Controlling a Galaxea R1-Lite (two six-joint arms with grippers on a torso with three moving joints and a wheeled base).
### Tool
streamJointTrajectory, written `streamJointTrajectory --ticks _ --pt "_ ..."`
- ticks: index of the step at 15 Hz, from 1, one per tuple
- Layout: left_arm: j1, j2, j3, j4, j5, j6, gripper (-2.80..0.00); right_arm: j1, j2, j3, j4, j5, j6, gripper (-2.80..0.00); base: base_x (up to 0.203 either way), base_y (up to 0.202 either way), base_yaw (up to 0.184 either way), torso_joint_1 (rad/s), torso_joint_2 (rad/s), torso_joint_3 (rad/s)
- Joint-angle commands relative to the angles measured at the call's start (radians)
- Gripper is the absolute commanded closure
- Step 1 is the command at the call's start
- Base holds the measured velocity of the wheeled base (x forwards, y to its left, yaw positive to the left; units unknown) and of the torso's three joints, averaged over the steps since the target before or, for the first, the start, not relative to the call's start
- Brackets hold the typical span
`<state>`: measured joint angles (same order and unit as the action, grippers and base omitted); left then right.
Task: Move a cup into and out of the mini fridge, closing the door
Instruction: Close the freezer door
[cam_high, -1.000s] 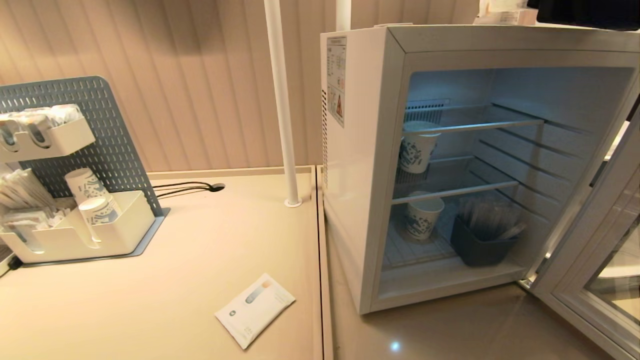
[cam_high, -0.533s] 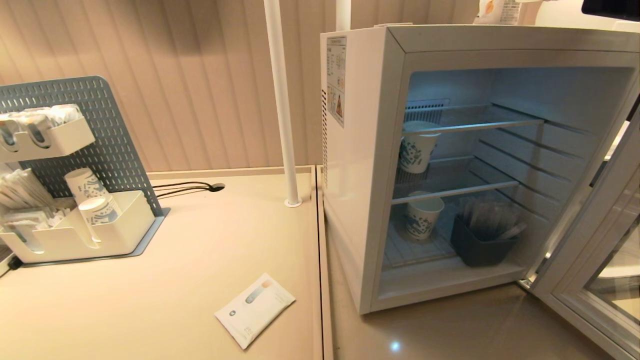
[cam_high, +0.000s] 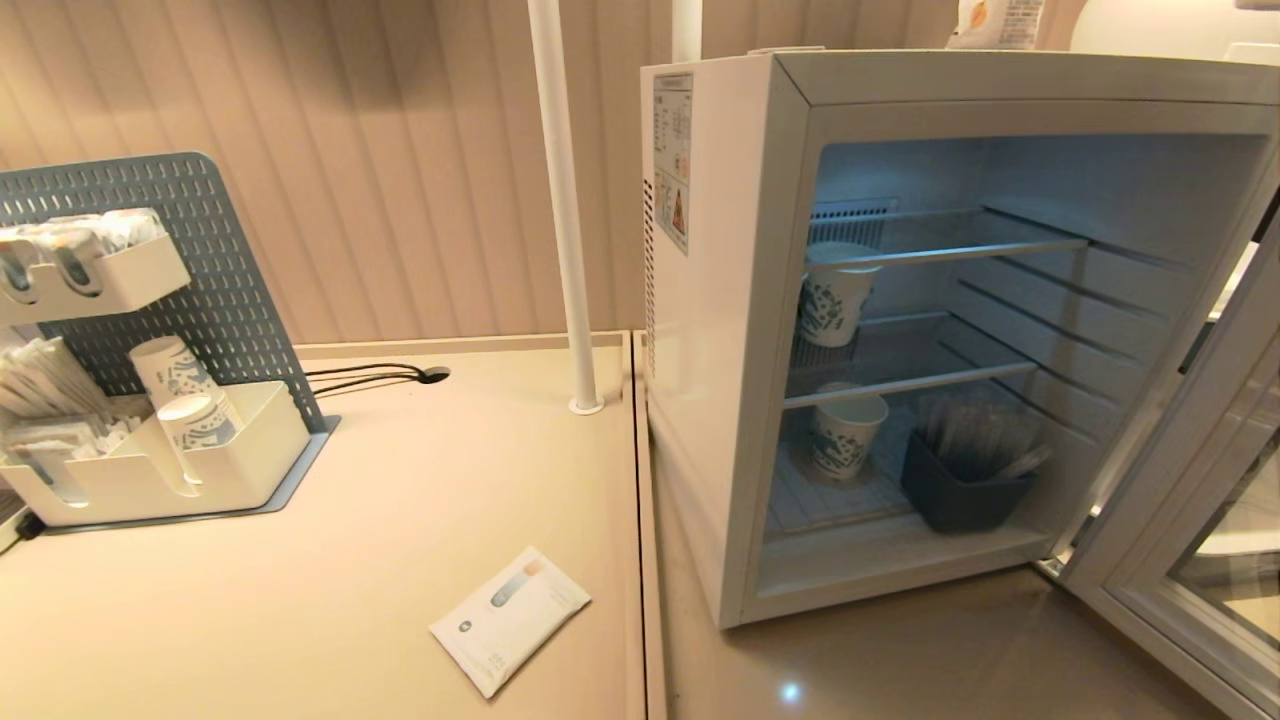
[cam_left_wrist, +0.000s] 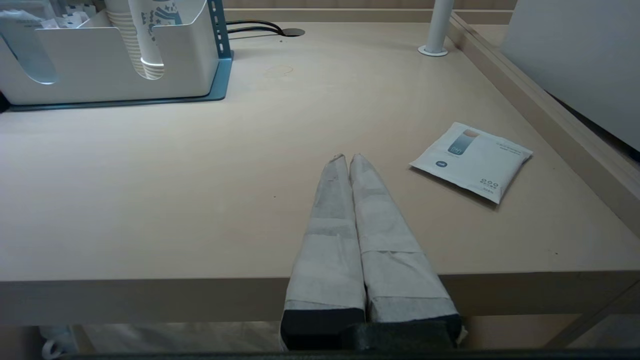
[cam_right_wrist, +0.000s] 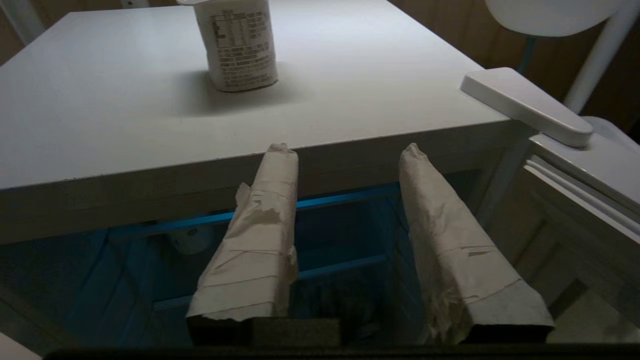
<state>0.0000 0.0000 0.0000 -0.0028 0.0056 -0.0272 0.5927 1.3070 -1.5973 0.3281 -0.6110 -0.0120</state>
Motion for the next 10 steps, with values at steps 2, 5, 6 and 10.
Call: streamJointTrajectory --ticks 2,5,6,10 --pt "0.0 0.002 0.0 0.0 0.0 0.0 0.0 -0.008 -0.058 0.056 -0.007 -0.185 -0.038 0.0 0.0 0.0 0.0 0.0 0.0 0.0" --pt "0.0 0.002 0.0 0.0 0.0 0.0 0.0 -0.146 -0.122 0.118 -0.016 -0.208 -0.066 0.0 0.0 0.0 0.0 0.0 0.0 0.0" --pt "0.0 0.002 0.0 0.0 0.0 0.0 0.0 -0.213 -0.142 0.132 -0.016 -0.21 -0.068 0.0 0.0 0.0 0.0 0.0 0.0 0.0" --pt "0.0 0.002 0.0 0.0 0.0 0.0 0.0 -0.442 -0.277 0.219 -0.015 -0.234 -0.069 0.0 0.0 0.0 0.0 0.0 0.0 0.0"
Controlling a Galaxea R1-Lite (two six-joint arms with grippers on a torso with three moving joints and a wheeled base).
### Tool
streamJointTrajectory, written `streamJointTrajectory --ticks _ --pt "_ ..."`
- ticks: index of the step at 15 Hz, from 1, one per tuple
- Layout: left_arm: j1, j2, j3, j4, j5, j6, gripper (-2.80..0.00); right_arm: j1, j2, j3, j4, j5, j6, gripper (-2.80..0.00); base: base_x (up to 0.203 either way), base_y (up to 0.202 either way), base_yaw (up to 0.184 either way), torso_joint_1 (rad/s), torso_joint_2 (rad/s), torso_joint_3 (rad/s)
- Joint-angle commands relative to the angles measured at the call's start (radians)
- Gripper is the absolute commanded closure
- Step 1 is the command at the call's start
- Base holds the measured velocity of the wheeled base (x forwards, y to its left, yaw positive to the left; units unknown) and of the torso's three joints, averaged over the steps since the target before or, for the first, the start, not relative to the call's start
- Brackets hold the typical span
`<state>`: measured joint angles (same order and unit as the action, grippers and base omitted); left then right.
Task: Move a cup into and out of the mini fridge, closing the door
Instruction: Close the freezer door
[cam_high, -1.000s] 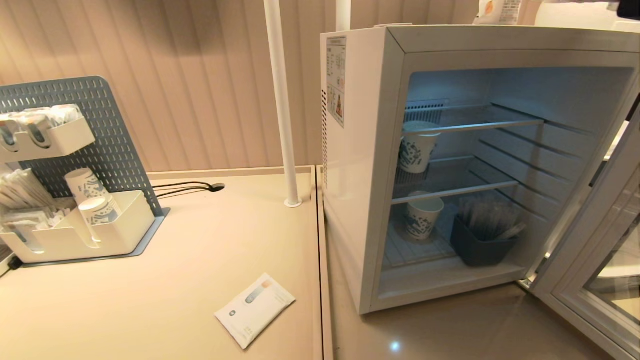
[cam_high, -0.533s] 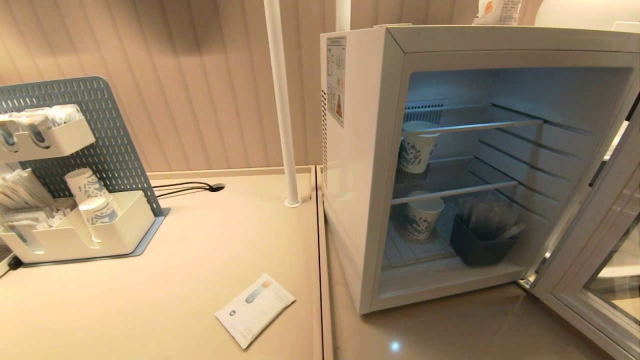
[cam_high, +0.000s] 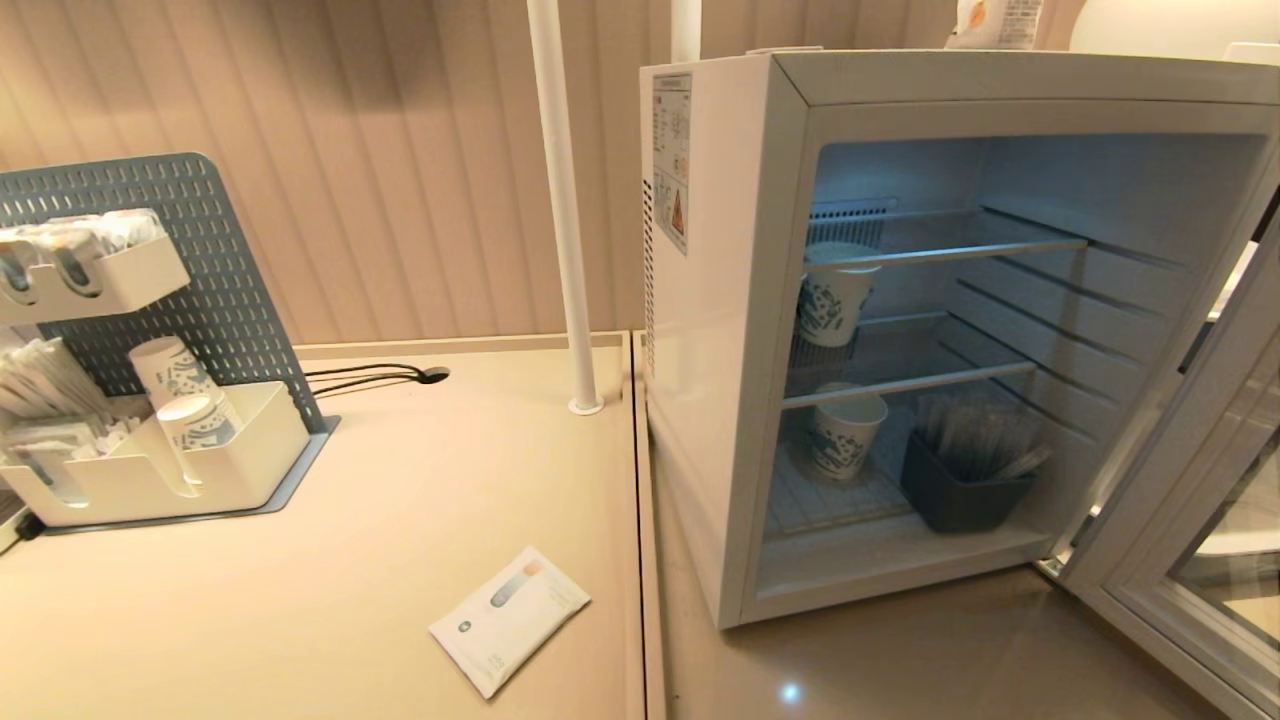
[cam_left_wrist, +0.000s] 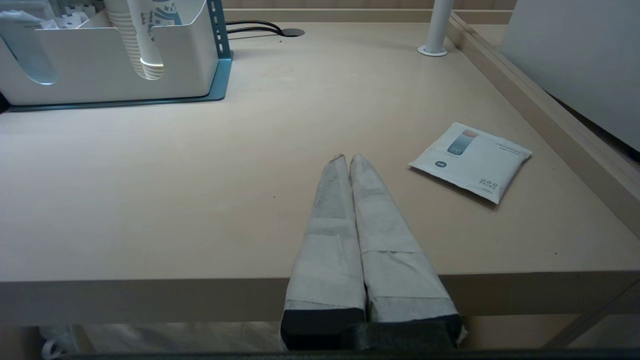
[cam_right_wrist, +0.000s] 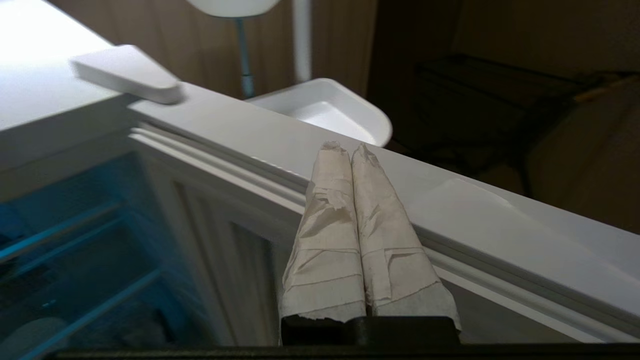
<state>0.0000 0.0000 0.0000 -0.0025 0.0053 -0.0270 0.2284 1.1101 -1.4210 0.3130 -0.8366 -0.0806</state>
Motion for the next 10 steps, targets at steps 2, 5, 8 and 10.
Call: streamJointTrajectory --ticks 2,5,8,10 --pt "0.0 0.002 0.0 -0.001 0.001 -0.001 0.0 -0.124 -0.15 0.165 -0.026 -0.014 0.001 0.0 0.0 0.0 0.0 0.0 0.0 0.0" --pt "0.0 0.002 0.0 -0.001 0.001 -0.001 0.0 -0.216 -0.264 0.332 -0.103 -0.016 0.002 0.0 0.0 0.0 0.0 0.0 0.0 0.0" --pt "0.0 0.0 0.0 -0.001 0.001 -0.001 0.0 -0.24 -0.35 0.42 -0.138 -0.014 0.007 0.0 0.0 0.0 0.0 0.0 0.0 0.0" --pt "0.0 0.002 0.0 -0.001 0.001 -0.001 0.0 -0.241 -0.388 0.468 -0.139 -0.012 0.008 0.0 0.0 0.0 0.0 0.0 0.0 0.0"
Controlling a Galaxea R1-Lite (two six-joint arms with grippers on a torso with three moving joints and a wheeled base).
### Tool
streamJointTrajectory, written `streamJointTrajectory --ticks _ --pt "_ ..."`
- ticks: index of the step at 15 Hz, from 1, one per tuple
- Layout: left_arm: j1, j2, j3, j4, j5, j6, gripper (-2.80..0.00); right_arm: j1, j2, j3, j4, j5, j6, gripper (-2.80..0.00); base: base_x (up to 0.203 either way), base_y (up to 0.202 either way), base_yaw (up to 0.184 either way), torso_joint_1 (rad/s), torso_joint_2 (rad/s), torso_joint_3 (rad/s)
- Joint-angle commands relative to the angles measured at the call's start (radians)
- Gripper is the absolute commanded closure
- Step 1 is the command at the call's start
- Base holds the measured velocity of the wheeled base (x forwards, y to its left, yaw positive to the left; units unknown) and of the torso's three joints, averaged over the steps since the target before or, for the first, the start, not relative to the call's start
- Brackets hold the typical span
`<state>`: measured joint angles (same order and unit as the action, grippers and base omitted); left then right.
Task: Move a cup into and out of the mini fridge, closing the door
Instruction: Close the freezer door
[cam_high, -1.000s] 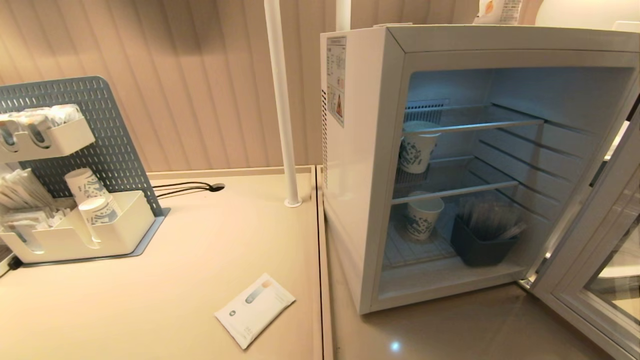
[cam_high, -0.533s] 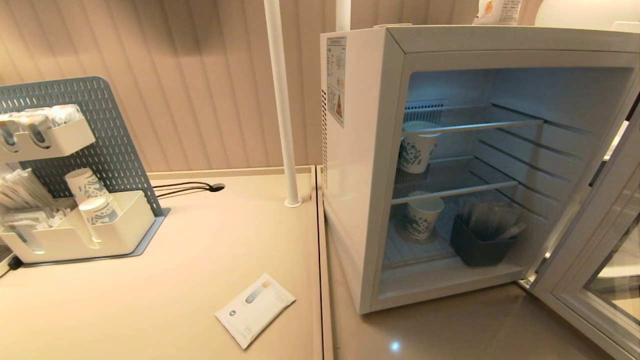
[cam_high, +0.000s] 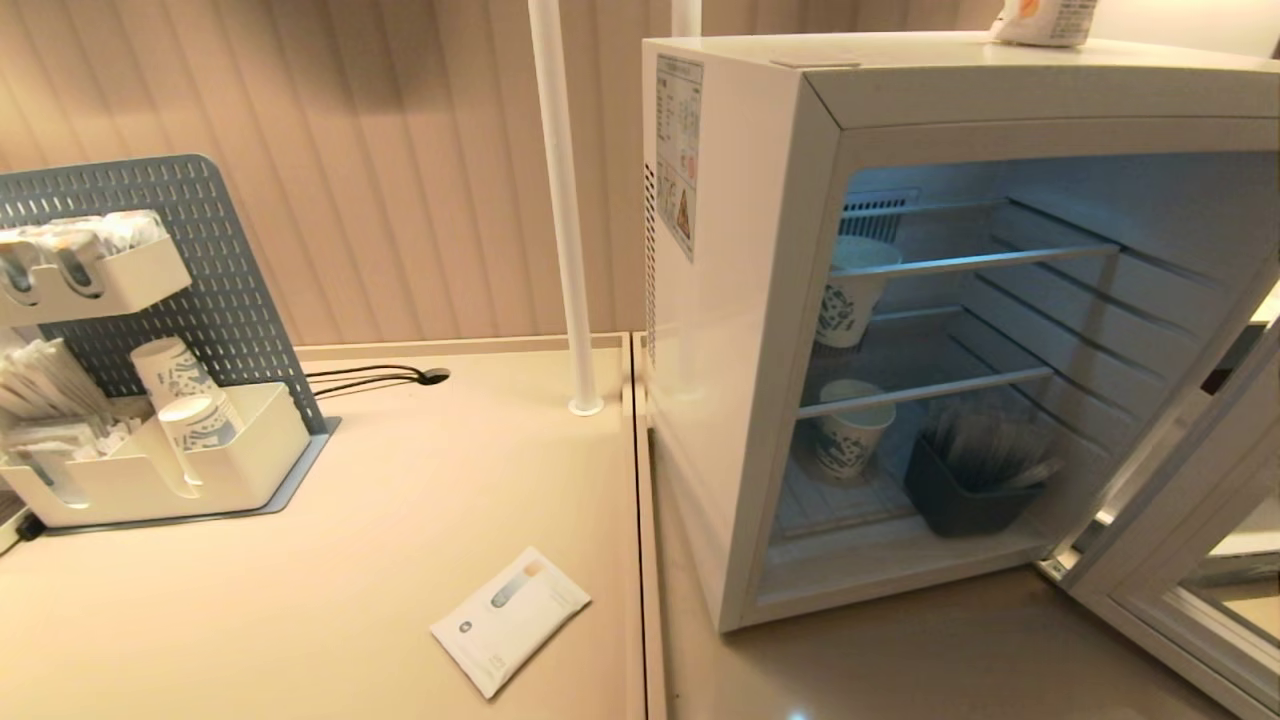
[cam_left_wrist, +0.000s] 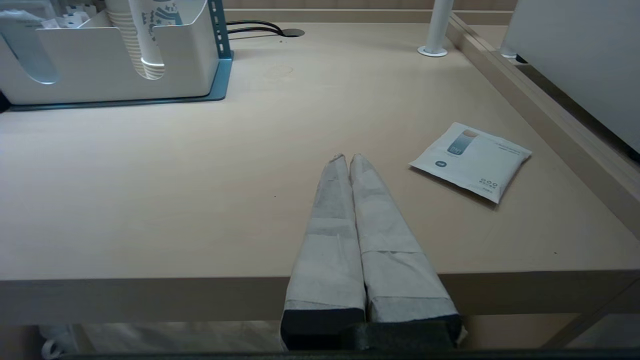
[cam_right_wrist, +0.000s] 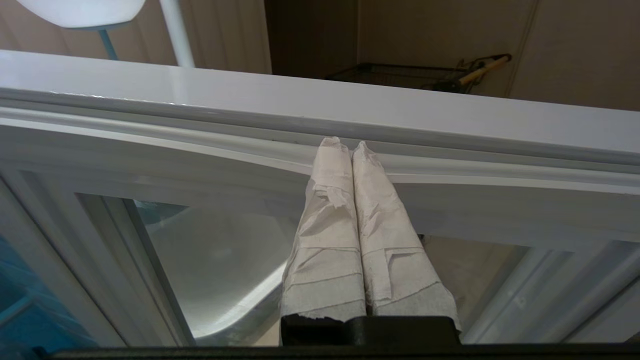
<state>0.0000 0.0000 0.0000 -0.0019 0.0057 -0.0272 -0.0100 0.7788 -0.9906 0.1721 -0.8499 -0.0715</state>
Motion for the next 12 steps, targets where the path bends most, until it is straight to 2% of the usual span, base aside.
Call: streamJointTrajectory --ticks 1,5,8,10,12 --pt "0.0 0.002 0.0 -0.001 0.0 0.0 0.0 -0.001 -0.067 0.059 -0.004 0.004 0.001 0.0 0.0 0.0 0.0 0.0 0.0 0.0" --pt "0.0 0.0 0.0 -0.001 0.0 0.0 0.0 0.004 0.007 0.041 -0.089 0.038 -0.032 0.0 0.0 0.0 0.0 0.0 0.0 0.0" --pt "0.0 0.002 0.0 -0.001 0.004 -0.011 0.0 0.005 0.148 -0.03 -0.25 0.153 -0.104 0.0 0.0 0.0 0.0 0.0 0.0 0.0" --pt "0.0 0.002 0.0 -0.001 0.004 -0.01 0.0 0.005 0.247 -0.131 -0.289 0.212 -0.122 0.0 0.0 0.0 0.0 0.0 0.0 0.0" --pt "0.001 0.002 0.0 -0.001 0.004 -0.011 0.0 0.007 0.304 -0.155 -0.302 0.253 -0.129 0.0 0.0 0.0 0.0 0.0 0.0 0.0"
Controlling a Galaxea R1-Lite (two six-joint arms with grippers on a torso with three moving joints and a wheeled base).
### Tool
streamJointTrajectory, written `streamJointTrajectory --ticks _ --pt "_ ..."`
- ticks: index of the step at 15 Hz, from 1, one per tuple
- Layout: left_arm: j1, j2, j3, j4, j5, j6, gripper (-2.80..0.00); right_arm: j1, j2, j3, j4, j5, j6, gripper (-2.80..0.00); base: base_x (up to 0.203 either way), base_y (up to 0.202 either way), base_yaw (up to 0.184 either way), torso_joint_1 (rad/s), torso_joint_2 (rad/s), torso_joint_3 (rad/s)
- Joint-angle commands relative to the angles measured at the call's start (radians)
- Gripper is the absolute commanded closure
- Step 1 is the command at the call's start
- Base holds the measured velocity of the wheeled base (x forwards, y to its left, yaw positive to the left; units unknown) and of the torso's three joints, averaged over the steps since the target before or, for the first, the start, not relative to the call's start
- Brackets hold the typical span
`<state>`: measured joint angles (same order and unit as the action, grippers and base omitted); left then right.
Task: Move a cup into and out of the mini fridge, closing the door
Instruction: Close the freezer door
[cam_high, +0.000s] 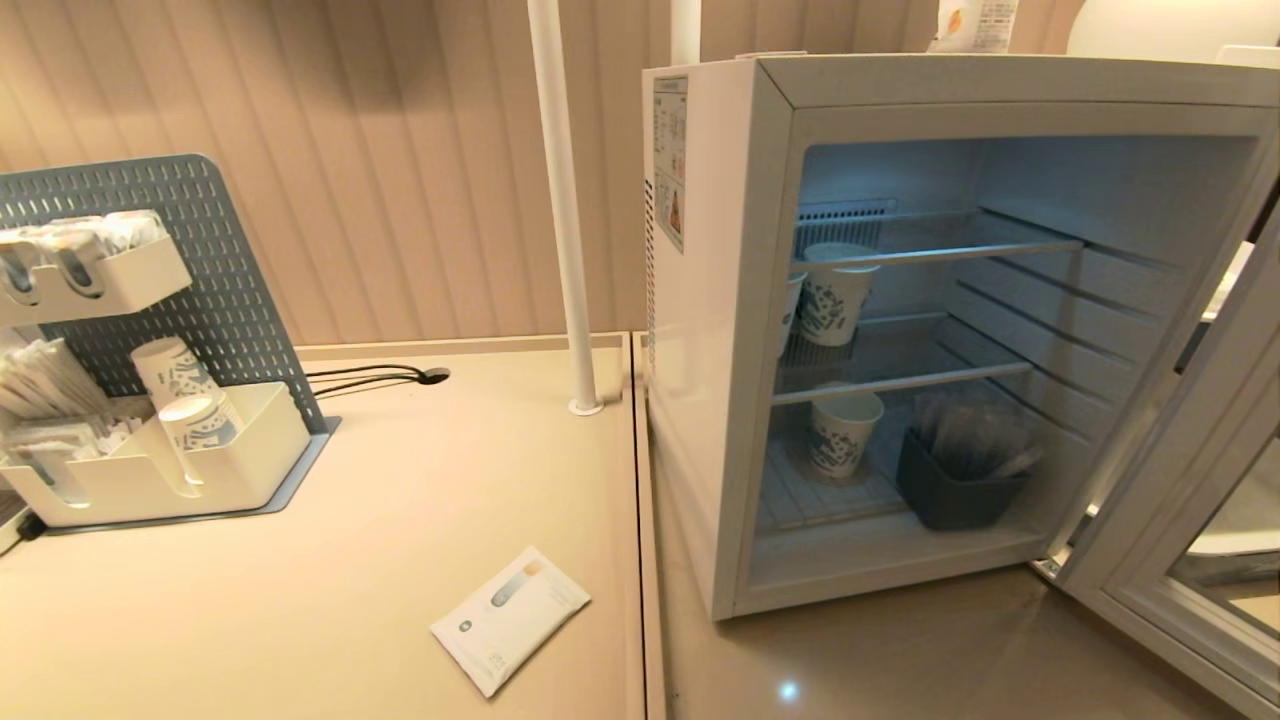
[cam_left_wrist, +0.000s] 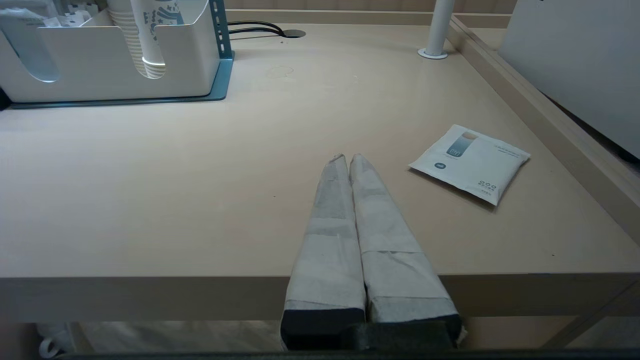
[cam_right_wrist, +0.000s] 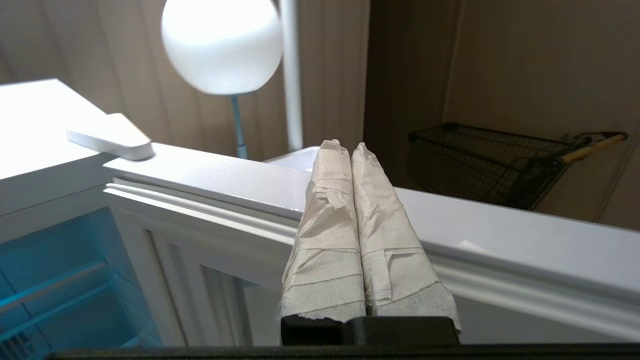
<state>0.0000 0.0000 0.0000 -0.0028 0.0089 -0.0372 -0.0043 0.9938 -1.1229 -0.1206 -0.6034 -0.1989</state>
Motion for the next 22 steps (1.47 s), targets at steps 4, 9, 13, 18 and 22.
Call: streamJointTrajectory --ticks 4,9,13,18,22 --pt "0.0 0.002 0.0 0.0 0.0 -0.001 0.0 0.061 0.167 -0.023 -0.044 0.009 0.023 0.0 0.0 0.0 0.0 0.0 0.0 0.0" --pt "0.0 0.002 0.0 0.0 0.0 -0.001 0.0 0.233 0.261 -0.022 -0.249 -0.001 0.011 0.0 0.0 0.0 0.0 0.0 0.0 0.0" --pt "0.0 0.002 0.0 0.0 0.0 -0.001 0.0 0.245 0.275 -0.02 -0.232 0.225 0.005 0.0 0.0 0.0 0.0 0.0 0.0 0.0" --pt "0.0 0.002 0.0 0.0 0.0 -0.001 0.0 0.245 0.182 -0.154 0.218 0.605 -0.008 0.0 0.0 0.0 0.0 0.0 0.0 0.0" --pt "0.0 0.002 0.0 0.0 -0.001 0.0 0.0 0.212 0.119 -0.155 0.337 0.733 -0.008 0.0 0.0 0.0 0.0 0.0 0.0 0.0"
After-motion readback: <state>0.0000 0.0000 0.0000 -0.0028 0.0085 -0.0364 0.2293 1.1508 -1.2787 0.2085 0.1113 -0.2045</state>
